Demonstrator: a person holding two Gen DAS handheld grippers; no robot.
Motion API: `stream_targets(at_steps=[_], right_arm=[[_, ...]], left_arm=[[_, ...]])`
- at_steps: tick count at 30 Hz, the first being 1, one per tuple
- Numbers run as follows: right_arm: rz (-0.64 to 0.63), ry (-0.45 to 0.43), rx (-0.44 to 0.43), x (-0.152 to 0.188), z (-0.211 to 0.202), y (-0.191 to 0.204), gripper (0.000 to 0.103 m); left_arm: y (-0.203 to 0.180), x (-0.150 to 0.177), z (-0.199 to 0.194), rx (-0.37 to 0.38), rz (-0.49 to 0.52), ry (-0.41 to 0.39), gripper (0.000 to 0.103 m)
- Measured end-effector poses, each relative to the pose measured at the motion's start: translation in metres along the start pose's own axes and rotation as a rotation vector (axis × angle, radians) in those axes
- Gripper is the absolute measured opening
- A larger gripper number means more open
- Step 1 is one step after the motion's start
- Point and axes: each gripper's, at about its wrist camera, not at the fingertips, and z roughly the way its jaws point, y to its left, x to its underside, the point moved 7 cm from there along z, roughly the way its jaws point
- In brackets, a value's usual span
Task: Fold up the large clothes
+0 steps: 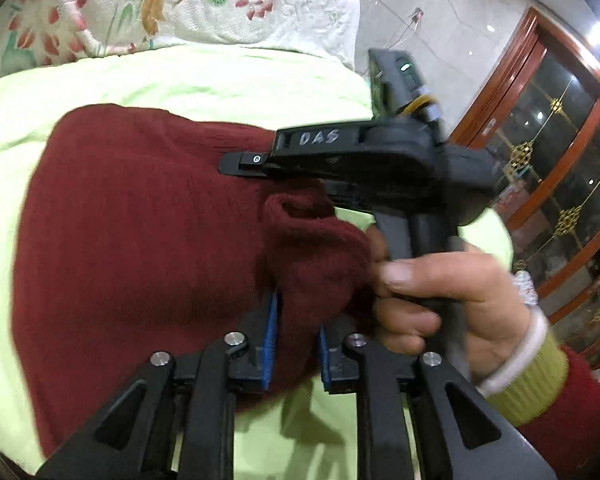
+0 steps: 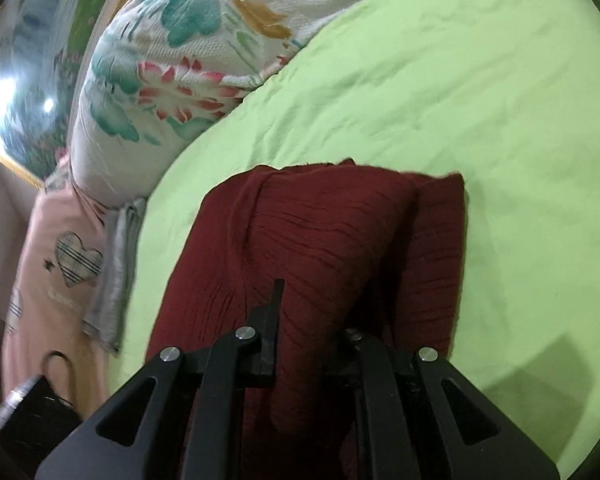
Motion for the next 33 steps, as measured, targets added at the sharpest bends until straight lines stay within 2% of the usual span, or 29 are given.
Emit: stream_targets(at_steps=[2, 3, 5, 7, 10, 13, 15, 16, 18, 20, 24, 26, 30, 33], right_arm=[[-0.023, -0.014, 0.005, -0.003, -0.005, 0.007, 0.011], [-0.037, -0.034, 0.002, -0.006, -0.013, 0.01, 0.011], [-0.057, -0.068, 0.012, -0.011, -0.025, 0.014, 0.011], [-0.058, -0.06, 0.037, -0.012, -0.024, 0.01, 0.011], [-0.055, 0.016, 0.08, 0.0, -0.003, -0.002, 0.017], [-0.041, 0.003, 0.067, 0.005, -0.007, 0.0, 0.027], [-0.053, -0.017, 0.097, 0.005, -0.017, 0.003, 0.041], [-0.064, -0.024, 0.112, 0.006, -0.022, 0.005, 0.044], [-0.085, -0.036, 0.119, 0.007, -0.032, 0.012, 0.065], [-0.101, -0.057, 0.126, 0.009, -0.045, 0.019, 0.081], [-0.089, -0.072, 0.133, 0.016, -0.058, 0.019, 0.081], [-0.052, -0.047, 0.155, 0.021, -0.055, 0.01, 0.081], [0.009, -0.013, 0.14, 0.028, -0.046, -0.003, 0.081], [0.023, 0.01, 0.13, 0.028, -0.039, -0.006, 0.081]], left_arm=[[-0.002, 0.002, -0.024, 0.022, -0.003, -0.022, 0.032], [0.0, 0.002, -0.041, 0.029, -0.014, -0.038, 0.046], [0.006, 0.0, -0.065, 0.017, -0.022, -0.09, 0.052], [0.023, -0.006, -0.084, -0.03, -0.049, -0.135, 0.064], [0.058, -0.013, -0.09, -0.087, -0.121, -0.149, 0.066], [0.094, -0.015, -0.078, -0.13, -0.185, -0.109, 0.067], [0.114, -0.017, -0.07, -0.164, -0.211, -0.089, 0.066], [0.123, -0.016, -0.066, -0.159, -0.232, -0.078, 0.066], [0.139, -0.017, -0.065, -0.152, -0.273, -0.067, 0.066], [0.148, -0.017, -0.064, -0.123, -0.31, -0.06, 0.067], [0.154, -0.019, -0.052, -0.057, -0.345, -0.021, 0.07], [0.162, -0.018, -0.048, -0.026, -0.377, -0.001, 0.073], [0.173, -0.017, -0.041, 0.057, -0.444, 0.023, 0.075], [0.175, -0.017, -0.029, 0.096, -0.448, 0.065, 0.08]])
